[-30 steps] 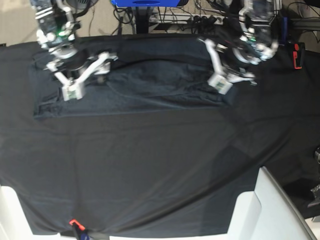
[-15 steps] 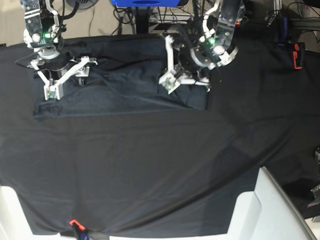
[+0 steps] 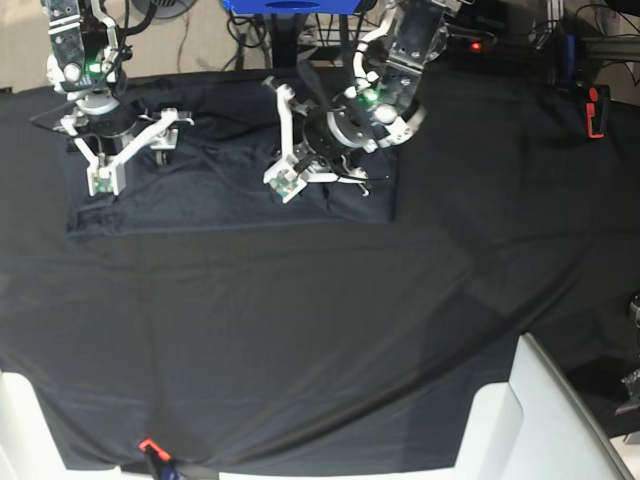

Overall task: Fold the T-shirt properly
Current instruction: 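Grasp the folded shirt's collar edge with both grippers and pull it taut, then press and smooth the folded shirt's middle with the left gripper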

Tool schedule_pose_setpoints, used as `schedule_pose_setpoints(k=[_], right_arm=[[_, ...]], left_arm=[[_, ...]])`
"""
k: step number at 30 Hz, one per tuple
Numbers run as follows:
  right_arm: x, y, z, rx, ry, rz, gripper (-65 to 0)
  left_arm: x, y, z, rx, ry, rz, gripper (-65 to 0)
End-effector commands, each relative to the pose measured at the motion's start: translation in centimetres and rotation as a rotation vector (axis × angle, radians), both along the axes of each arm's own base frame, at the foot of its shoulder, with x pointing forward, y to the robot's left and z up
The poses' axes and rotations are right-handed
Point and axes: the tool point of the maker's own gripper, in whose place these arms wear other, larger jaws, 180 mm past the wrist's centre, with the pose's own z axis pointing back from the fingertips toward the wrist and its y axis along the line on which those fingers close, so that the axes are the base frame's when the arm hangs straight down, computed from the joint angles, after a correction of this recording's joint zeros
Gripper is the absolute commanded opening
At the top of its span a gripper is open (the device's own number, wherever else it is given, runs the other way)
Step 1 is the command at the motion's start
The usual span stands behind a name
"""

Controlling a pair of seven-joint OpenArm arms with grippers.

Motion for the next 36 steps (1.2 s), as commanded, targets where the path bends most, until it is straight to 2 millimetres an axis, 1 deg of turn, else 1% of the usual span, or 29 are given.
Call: schedule_pose_setpoints(k=[1,3,6,9,14,17,21,24,30,31,32,34,36], right_arm=[[0.5,-0.1,0.8,-0.008,-0.038,0.006,-20.3],[0.5,-0.1,0.8,-0.008,-0.037,0.006,-20.3],[0.0,-0.1,0.6,-0.008,-0.026,0.006,-20.3],[0.0,-0.1,0.6,-0.008,-0.026,0.006,-20.3],[0.0,-0.1,0.6,-0.008,-0.026,0.006,-20.3],[0.0,-0.1,0.6,-0.008,-0.026,0.006,-20.3],[0.0,-0.1,0.6,-0.008,-0.026,0.006,-20.3],[0.0,-0.1,0.6,-0.008,-0.026,0.006,-20.3],[0.0,-0.1,0.6,-0.008,-0.026,0.006,-20.3],[0.0,-0.1,0.6,-0.008,-0.026,0.006,-20.3],[0.0,-0.1,0.6,-0.008,-0.026,0.006,-20.3],[0.0,-0.1,0.6,-0.008,-0.026,0.006,-20.3],[0.0,-0.1,0.6,-0.008,-0.026,0.006,-20.3]], left_arm=[[1.0,-0.9,1.1,-0.038,-0.039,0.004,-65.0],[0.9,-1.2,0.9,-0.038,-0.033,0.001,-65.0],[1.2,-1.1,1.2,-0.042,-0.043,0.009,-65.0],[1.9,-1.5,1.7,-0.049,-0.059,0.009,-65.0],[1.9,-1.8,1.7,-0.054,-0.058,0.007,-65.0],[2.0,-2.4,2.0,-0.07,-0.056,0.009,-65.0],[2.0,-2.5,2.0,-0.071,-0.055,0.009,-65.0],[2.7,-2.6,2.3,-0.071,-0.071,0.005,-65.0],[2.5,-2.5,0.8,-0.049,-0.031,-0.001,-65.0],[2.5,-2.5,0.7,-0.051,-0.029,-0.001,-63.0],[2.4,-2.8,0.8,-0.054,-0.029,-0.006,-57.4],[1.9,-4.1,1.1,-0.066,-0.033,-0.042,-45.7],[1.3,-5.2,1.4,-0.076,-0.034,-0.072,-36.7]])
